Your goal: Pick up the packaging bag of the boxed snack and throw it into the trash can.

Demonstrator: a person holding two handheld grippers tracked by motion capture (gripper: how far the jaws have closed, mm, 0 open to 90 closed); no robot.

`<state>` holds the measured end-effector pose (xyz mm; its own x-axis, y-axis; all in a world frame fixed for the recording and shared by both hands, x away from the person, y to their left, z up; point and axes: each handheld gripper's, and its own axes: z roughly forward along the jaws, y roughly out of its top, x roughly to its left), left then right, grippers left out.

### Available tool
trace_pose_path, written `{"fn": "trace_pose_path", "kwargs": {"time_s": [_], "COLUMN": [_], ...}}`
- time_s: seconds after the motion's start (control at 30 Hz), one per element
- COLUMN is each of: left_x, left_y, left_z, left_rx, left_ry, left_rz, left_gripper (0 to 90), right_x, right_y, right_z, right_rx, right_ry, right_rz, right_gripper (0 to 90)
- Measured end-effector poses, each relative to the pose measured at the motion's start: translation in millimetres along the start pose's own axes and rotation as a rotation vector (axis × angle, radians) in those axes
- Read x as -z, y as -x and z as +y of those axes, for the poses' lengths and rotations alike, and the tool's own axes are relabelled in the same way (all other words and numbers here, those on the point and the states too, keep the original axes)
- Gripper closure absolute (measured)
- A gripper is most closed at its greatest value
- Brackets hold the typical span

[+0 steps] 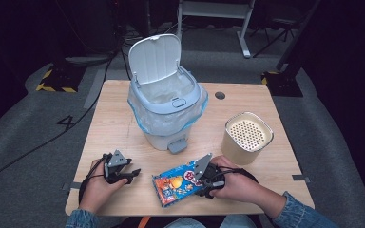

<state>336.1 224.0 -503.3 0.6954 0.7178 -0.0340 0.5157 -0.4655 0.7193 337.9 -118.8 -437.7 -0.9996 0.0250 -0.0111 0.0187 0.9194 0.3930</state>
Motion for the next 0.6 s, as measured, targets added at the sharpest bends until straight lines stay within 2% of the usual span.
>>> {"fn": "trace_pose_path", "kwargs": {"time_s": [0.13, 0.17, 0.23, 0.27, 0.37, 0.5, 0.6], "left_x": [-0.4, -0.4, -0.5, -0.5, -0.4, -0.4, -0.4], "left_y": [0.0, 0.0, -0.2, -0.2, -0.4, -0.6, -0.7], "left_z": [0.3, 0.3, 0.3, 0.3, 0.3, 0.3, 0.2], "left_rx": [0.005, 0.005, 0.005, 0.005, 0.006, 0.006, 0.008], "left_ry": [0.001, 0.002, 0.003, 0.003, 0.003, 0.003, 0.003], "left_rz": [0.003, 0.003, 0.002, 0.002, 0.0, -0.001, -0.001], "left_gripper": [42.8, 42.8, 42.8, 42.8, 42.8, 42.8, 42.8], "right_x": [-6.7, -6.7, -8.8, -8.8, -8.5, -5.7, -3.0], "right_y": [1.9, 1.9, 2.3, 2.3, 0.8, -0.1, -1.2], "right_z": [1.3, 1.3, 1.8, 1.8, 1.8, 1.2, 1.3], "right_rx": [0.014, 0.014, 0.033, 0.033, 0.065, 0.1, 0.098], "right_ry": [-0.035, -0.035, -0.037, -0.037, -0.019, 0.018, 0.042], "right_rz": [-0.014, -0.014, -0.007, -0.007, 0.012, 0.013, 0.016], "right_gripper": [55.4, 55.4, 63.3, 63.3, 77.7, 84.4, 86.6]}}
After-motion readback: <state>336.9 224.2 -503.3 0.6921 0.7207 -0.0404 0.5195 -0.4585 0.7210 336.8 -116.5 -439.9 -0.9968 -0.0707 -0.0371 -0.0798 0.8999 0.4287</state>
